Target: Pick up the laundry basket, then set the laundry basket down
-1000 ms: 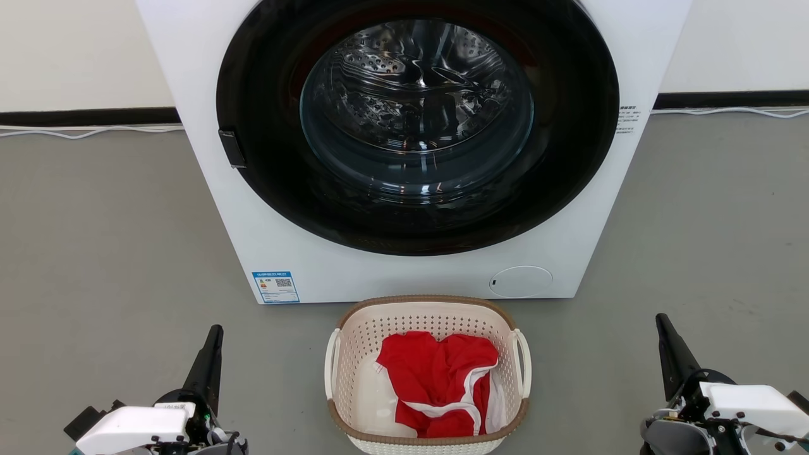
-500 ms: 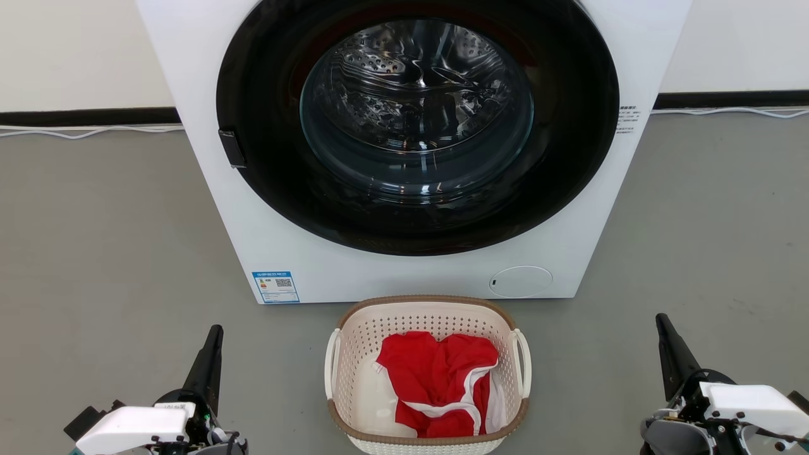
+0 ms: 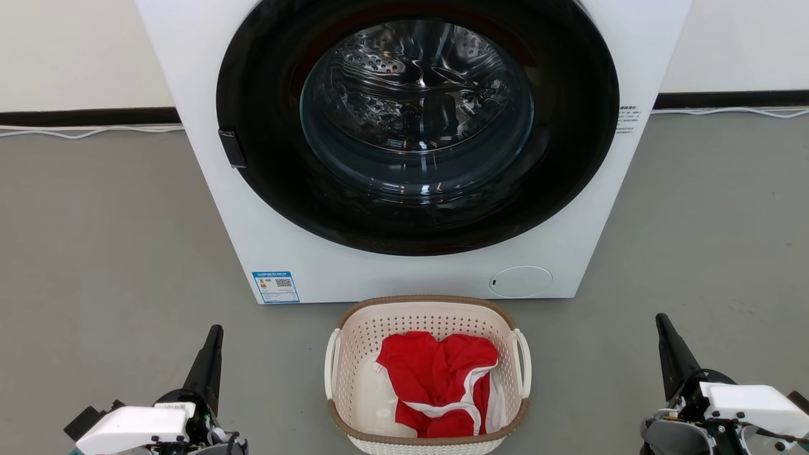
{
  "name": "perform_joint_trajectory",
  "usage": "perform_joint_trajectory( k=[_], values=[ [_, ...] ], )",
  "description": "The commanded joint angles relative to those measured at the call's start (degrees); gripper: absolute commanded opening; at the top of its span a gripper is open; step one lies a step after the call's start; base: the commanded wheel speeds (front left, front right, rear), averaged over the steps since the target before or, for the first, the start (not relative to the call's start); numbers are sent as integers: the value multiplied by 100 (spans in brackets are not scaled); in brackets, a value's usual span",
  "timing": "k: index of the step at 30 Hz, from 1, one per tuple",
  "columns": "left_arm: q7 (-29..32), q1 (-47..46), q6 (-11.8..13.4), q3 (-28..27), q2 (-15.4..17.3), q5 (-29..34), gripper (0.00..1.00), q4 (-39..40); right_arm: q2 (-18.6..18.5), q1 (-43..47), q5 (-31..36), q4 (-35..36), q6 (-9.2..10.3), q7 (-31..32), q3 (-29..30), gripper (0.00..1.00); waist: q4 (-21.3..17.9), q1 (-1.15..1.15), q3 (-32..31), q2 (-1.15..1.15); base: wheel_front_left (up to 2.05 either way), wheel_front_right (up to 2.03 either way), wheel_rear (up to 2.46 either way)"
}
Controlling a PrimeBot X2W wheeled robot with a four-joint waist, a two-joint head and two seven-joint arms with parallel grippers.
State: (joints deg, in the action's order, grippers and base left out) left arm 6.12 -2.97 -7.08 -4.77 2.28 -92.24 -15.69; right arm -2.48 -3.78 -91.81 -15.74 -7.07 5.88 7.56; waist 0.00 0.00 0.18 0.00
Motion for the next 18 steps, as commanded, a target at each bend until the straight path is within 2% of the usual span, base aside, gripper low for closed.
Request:
perform_joint_trajectory(
  k=[1,18],
  values=[
    [34,-321,-41,-172,60,5,0,167,-40,-240,-38,172,-42,58,-107,0,0,0,0,0,0,0,0],
    [34,-321,-41,-172,60,5,0,167,-40,-240,-38,172,-42,58,-107,0,0,0,0,0,0,0,0]
  ],
)
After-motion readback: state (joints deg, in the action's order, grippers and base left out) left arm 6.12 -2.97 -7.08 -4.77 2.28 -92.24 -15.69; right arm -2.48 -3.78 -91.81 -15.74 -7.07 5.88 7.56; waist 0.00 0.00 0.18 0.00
